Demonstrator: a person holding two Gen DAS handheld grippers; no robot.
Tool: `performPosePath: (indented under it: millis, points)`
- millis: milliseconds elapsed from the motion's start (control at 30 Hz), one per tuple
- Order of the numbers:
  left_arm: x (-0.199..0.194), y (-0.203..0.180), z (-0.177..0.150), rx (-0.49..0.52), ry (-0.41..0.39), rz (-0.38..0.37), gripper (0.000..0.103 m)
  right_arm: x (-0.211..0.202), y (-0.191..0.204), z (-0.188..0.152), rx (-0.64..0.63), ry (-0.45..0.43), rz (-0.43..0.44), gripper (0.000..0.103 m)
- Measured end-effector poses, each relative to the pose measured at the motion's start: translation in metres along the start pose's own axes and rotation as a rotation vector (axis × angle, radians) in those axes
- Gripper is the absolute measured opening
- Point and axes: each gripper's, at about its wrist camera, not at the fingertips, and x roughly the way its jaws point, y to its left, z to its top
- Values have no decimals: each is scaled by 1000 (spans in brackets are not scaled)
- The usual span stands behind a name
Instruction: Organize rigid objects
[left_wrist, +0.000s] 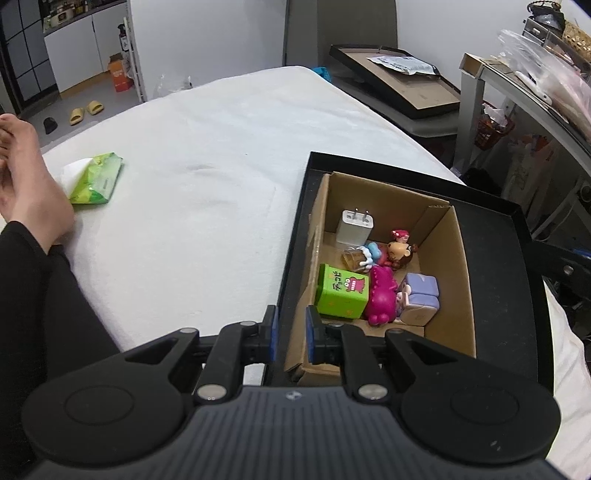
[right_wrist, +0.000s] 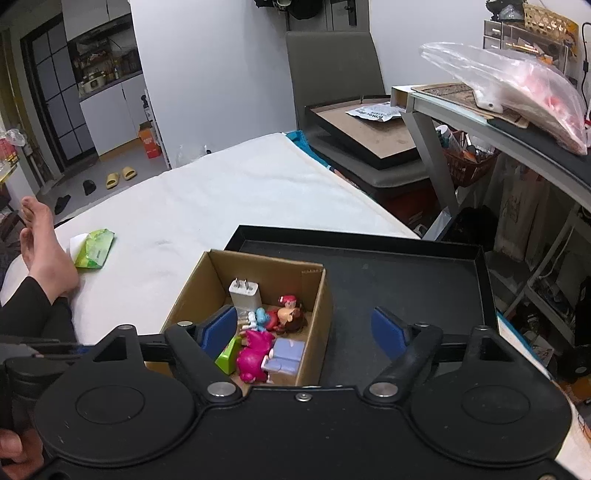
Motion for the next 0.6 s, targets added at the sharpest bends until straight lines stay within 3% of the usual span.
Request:
performPosePath:
  millis: [167,433,533,600]
  points:
    - [-15,-8,2,14,-11,2,14,-18,-7,-4,25,-29,13,81]
    - [-43,-23,1,45,-34,-3,20,-57,-22,-7,50,-74,16,96]
    - [-55,-29,-2,56,-42,-8,28,-67,-30,-10,71,-78,5,97]
    - [-63,-33,-5,69,-50,-9,40,-73,-35,-13,90,-74,5,98]
